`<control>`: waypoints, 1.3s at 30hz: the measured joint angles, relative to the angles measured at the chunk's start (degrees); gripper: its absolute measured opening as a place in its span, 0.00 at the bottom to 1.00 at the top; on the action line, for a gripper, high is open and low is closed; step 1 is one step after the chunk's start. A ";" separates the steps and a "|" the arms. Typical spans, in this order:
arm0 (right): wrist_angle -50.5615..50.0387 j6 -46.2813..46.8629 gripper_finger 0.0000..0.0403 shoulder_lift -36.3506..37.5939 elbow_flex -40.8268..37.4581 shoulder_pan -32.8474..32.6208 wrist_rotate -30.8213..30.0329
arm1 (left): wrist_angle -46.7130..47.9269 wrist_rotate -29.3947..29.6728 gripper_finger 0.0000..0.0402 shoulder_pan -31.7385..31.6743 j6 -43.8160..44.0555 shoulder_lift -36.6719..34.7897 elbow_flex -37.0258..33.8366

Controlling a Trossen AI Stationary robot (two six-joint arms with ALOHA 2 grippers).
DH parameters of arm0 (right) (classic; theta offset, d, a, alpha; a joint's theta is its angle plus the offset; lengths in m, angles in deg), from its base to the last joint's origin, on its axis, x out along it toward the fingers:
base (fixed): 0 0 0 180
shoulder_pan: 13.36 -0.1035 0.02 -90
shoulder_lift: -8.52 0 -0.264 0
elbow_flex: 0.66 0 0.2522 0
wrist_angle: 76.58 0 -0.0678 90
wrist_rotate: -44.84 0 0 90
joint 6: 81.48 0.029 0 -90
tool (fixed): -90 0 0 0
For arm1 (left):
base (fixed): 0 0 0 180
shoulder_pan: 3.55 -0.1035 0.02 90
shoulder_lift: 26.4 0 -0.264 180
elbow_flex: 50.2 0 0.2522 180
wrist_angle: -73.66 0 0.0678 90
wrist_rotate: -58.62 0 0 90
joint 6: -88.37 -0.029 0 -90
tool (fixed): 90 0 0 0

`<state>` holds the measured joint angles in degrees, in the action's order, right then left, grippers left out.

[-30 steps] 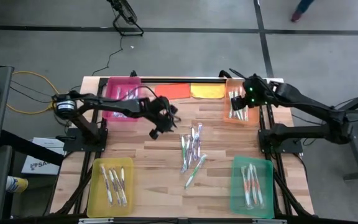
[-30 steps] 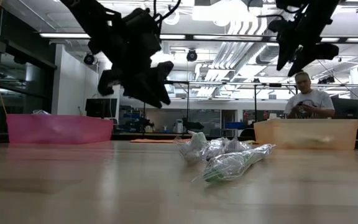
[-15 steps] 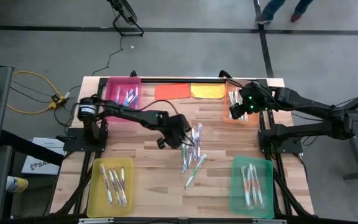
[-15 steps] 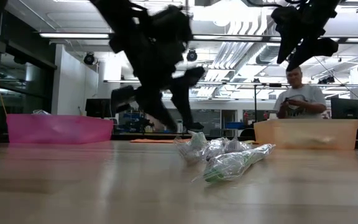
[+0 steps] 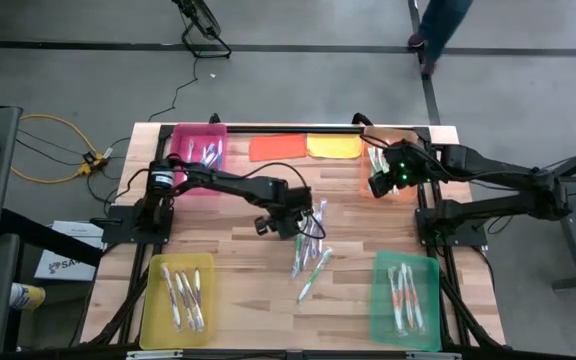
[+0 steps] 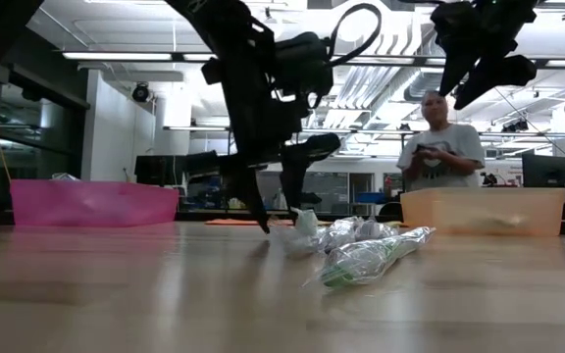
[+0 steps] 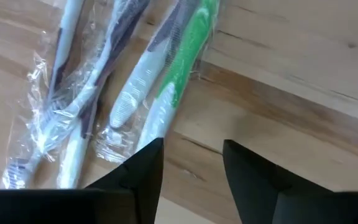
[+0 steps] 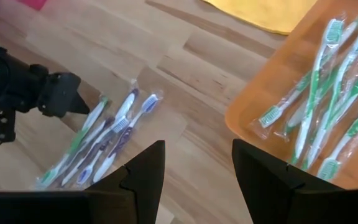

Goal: Pick & Place Toothbrushes
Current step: Put the green toothbrush into the orange bin

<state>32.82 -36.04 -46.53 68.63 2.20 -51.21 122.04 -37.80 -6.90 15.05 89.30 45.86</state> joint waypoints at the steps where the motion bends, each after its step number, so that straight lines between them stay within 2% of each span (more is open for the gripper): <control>1: 0.00 0.01 0.45 0.00 0.00 -0.22 0.00 | 1.46 0.02 0.40 0.01 0.02 0.00 0.55; 6: 0.00 0.86 0.45 0.00 0.00 -0.69 -0.02 | 6.95 0.16 0.40 0.00 -1.13 -0.04 3.80; 15: 0.00 0.86 0.45 0.00 0.00 -0.69 -0.03 | 5.24 2.38 0.40 0.00 -10.83 1.03 5.27; 23: 0.02 0.88 0.45 0.00 0.00 -0.69 -0.02 | 6.33 2.43 0.39 0.00 -9.63 4.02 5.40; 27: 0.02 1.04 0.45 0.00 0.00 -0.69 -0.02 | 8.78 2.53 0.31 -0.02 -8.92 4.09 5.44; 34: 0.02 1.04 0.45 0.00 0.00 -0.69 -0.02 | 14.15 2.83 0.05 -0.02 -5.55 4.11 5.42; 39: 0.02 0.99 0.45 0.00 0.00 -0.69 0.12 | 17.30 2.95 0.01 -0.02 -4.17 4.07 5.36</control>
<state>32.84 -35.06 -46.53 68.62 1.52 -51.08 139.34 -34.85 -6.92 10.88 93.36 51.22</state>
